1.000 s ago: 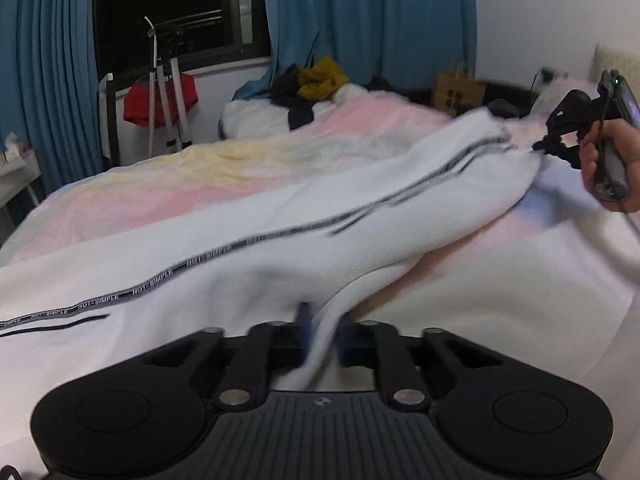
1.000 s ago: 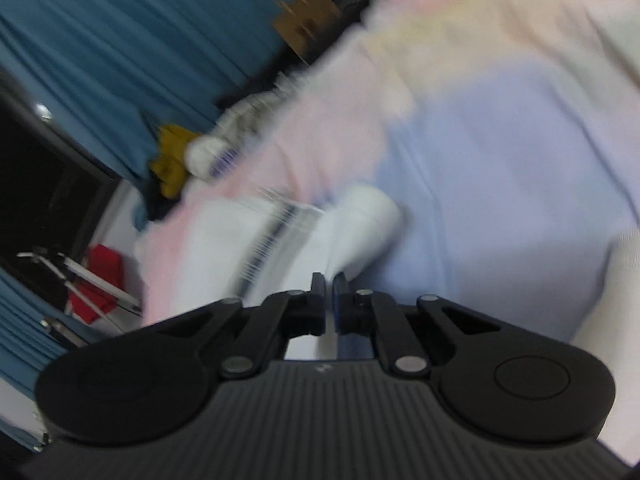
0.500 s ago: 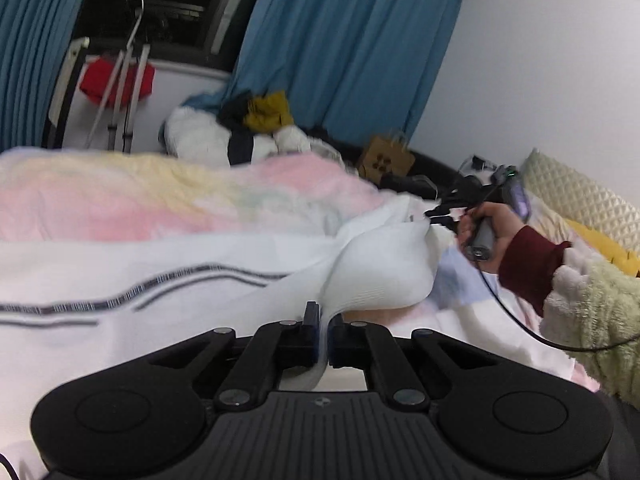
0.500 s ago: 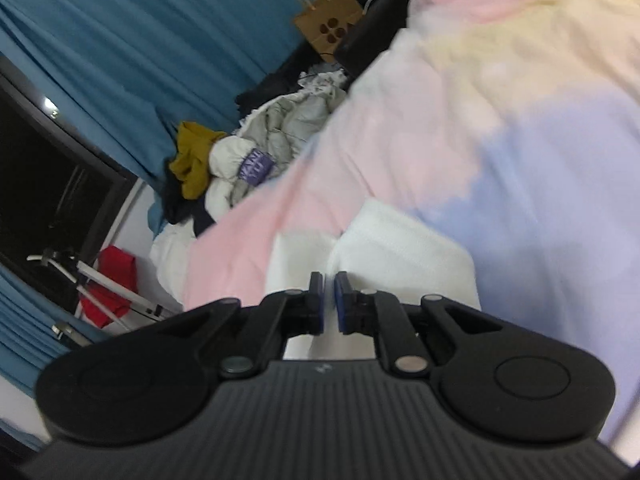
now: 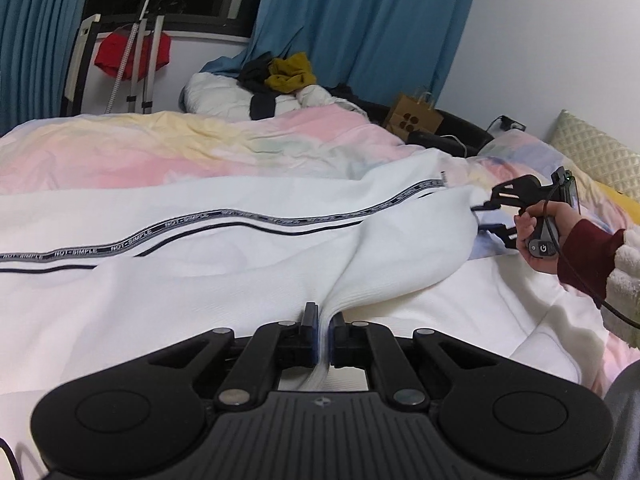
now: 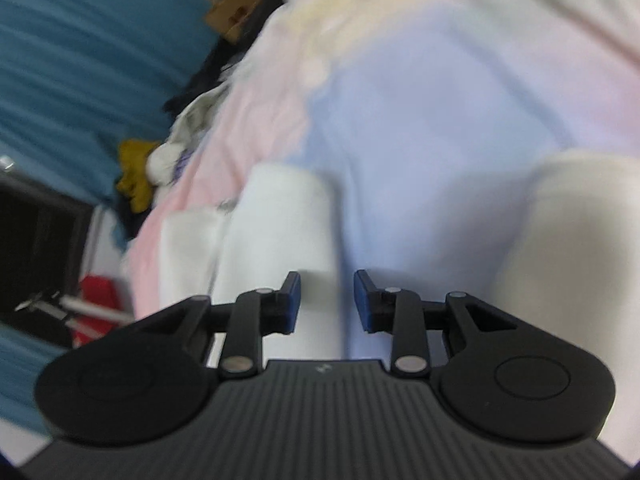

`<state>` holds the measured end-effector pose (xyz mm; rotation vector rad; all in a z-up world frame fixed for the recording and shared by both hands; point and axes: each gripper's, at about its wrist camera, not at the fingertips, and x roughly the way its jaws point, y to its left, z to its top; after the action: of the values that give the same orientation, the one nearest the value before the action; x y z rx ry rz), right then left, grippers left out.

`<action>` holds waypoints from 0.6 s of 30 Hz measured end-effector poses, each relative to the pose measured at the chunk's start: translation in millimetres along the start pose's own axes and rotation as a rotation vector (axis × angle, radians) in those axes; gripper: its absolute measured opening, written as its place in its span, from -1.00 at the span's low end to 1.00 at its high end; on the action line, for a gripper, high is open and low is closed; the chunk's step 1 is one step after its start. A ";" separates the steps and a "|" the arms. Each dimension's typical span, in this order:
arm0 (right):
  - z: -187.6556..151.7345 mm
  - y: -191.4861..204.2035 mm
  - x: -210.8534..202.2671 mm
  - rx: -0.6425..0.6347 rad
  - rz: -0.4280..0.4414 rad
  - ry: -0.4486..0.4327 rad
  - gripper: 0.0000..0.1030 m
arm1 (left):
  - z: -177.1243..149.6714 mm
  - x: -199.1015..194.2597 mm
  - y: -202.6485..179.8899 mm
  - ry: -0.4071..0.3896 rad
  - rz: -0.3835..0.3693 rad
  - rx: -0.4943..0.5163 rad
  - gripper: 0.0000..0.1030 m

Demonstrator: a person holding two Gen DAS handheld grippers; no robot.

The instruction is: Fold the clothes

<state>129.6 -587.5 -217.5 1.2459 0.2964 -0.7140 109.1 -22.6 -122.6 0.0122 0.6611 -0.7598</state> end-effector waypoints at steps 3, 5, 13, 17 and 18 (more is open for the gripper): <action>-2.5 12.1 14.0 -0.118 0.011 0.009 -0.37 | 0.2 4.1 2.9 0.005 0.012 -0.014 -0.89; -5.2 16.5 13.5 -0.177 -0.006 -0.010 -0.52 | 0.9 6.0 5.1 0.008 0.009 -0.039 -0.88; 1.7 25.0 -40.7 -0.142 -0.004 -0.126 -0.89 | 3.2 2.4 3.6 0.005 -0.024 -0.045 -0.88; -0.5 19.3 -58.9 -0.117 -0.100 -0.158 -0.89 | 0.8 2.1 -2.5 0.024 -0.025 -0.018 -0.86; -1.4 15.4 -60.7 -0.104 -0.136 -0.157 -0.89 | -0.3 4.3 -2.5 0.041 -0.024 -0.015 -0.86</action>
<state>94.1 -563.9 -171.5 1.0716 0.2870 -0.8971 109.7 -27.1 -124.6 0.0063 0.7068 -0.7791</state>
